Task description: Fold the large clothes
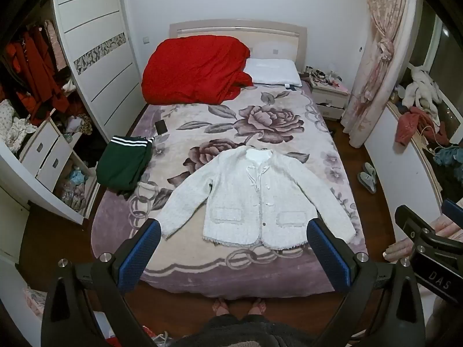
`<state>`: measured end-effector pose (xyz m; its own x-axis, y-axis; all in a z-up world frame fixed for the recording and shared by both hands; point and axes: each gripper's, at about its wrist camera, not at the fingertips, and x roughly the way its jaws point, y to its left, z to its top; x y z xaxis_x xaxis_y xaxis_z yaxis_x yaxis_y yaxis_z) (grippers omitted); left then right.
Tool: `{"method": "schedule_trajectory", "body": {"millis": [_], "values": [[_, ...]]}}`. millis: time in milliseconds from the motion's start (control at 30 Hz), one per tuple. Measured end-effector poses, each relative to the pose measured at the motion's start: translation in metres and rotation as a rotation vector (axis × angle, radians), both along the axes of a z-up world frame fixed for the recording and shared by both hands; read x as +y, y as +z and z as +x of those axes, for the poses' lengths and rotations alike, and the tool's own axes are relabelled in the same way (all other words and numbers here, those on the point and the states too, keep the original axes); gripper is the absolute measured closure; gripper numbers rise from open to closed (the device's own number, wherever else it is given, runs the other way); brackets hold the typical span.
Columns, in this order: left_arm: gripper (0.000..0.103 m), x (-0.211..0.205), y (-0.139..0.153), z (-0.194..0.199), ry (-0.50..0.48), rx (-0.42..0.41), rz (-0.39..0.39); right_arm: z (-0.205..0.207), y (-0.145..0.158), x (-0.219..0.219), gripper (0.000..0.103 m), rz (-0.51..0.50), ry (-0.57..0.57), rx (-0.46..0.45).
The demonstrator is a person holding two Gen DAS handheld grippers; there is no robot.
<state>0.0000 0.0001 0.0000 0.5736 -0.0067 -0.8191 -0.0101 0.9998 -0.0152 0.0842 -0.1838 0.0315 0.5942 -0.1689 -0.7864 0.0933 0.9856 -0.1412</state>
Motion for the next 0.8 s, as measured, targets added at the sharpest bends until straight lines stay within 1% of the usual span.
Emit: {"method": "schedule_trajectory", "body": {"millis": [33,167,800], "values": [[0.000,-0.0002,0.0000,0.0000,0.000,-0.001,0.000,-0.0083,0.0005,0.0049,0.000,0.002,0.001,-0.001],[0.000,-0.0015,-0.0002,0.0006,0.003,-0.005,0.003,-0.0123,0.0036,0.0047,0.000,-0.002,0.001,-0.005],[0.000,0.0000,0.0002,-0.0007,-0.001,-0.015,-0.005,-0.0130,0.0078,0.0051,0.000,0.000,0.005,-0.012]]}}
